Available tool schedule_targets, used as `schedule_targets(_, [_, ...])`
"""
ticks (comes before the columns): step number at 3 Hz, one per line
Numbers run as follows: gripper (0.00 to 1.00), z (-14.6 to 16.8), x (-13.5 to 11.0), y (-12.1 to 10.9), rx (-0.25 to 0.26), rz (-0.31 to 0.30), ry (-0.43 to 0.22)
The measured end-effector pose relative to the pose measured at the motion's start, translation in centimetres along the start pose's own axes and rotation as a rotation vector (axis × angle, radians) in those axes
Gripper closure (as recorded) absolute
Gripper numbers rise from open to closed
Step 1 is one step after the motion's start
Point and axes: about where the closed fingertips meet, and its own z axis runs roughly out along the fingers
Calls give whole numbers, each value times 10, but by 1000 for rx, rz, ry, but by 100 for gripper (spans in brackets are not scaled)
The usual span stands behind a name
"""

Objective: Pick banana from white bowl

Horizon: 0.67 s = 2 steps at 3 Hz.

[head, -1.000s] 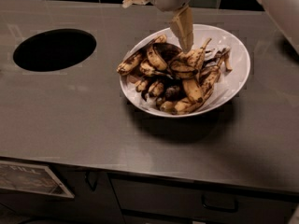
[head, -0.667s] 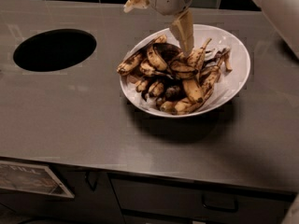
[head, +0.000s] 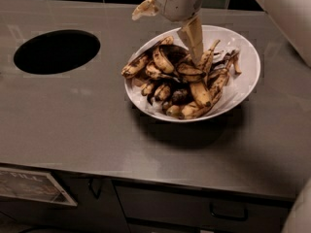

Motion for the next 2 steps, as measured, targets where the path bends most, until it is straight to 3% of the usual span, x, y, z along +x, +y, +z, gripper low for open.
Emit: schedule_targets(2, [0,10,2,1,-51,-9,-7])
